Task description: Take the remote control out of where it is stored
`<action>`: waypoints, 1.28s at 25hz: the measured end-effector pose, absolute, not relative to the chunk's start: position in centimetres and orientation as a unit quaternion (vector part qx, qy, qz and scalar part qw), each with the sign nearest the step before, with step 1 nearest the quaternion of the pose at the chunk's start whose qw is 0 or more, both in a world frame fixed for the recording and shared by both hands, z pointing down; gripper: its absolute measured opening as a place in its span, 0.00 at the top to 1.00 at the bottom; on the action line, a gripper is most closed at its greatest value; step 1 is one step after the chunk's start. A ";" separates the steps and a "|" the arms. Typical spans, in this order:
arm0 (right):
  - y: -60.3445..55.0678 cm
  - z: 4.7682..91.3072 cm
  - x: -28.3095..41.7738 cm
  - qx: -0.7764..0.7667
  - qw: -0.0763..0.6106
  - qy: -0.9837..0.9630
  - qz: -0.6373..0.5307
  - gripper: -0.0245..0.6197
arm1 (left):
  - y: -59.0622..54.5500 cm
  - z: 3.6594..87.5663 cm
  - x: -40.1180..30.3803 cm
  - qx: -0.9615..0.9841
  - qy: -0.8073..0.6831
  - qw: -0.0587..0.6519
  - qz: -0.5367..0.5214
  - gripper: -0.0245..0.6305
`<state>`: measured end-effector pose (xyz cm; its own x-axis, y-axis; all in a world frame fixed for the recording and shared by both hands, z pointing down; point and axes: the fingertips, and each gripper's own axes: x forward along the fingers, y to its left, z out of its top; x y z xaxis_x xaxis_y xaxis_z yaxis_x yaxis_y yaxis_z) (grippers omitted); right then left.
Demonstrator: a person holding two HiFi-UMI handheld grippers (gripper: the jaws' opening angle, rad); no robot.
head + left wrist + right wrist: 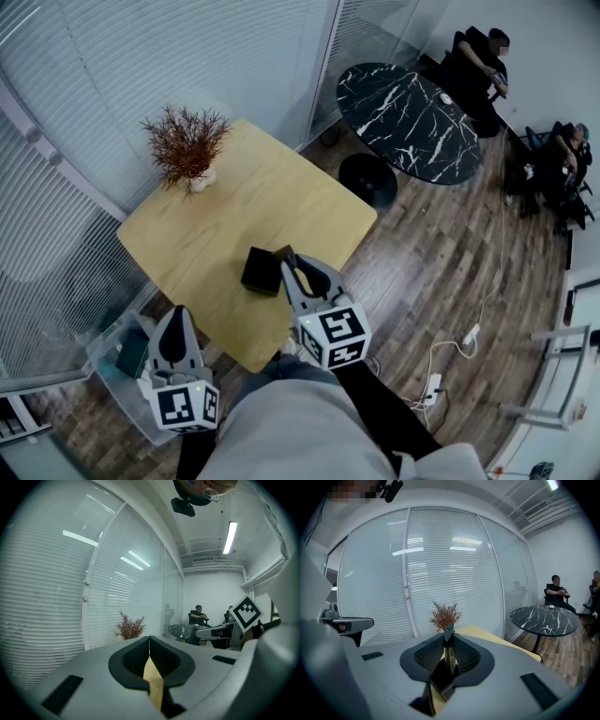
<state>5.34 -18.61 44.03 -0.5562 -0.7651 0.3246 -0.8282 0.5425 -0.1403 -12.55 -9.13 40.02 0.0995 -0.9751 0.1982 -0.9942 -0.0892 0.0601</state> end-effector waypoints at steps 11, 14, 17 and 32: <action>-18.6 43.4 5.7 0.462 0.105 -0.870 0.136 0.86 | -9.3 40.0 -12.3 0.740 -0.665 0.088 0.053 0.95; -18.6 43.2 5.8 0.464 0.103 -0.869 0.136 0.86 | -9.3 40.0 -12.2 0.741 -0.664 0.090 0.053 0.95; -18.6 43.0 6.0 0.467 0.101 -0.868 0.135 0.86 | -9.3 40.0 -12.1 0.742 -0.662 0.091 0.053 0.95; -18.9 42.1 6.6 0.478 0.091 -0.864 0.130 0.86 | -9.4 40.0 -11.9 0.745 -0.659 0.090 0.057 0.95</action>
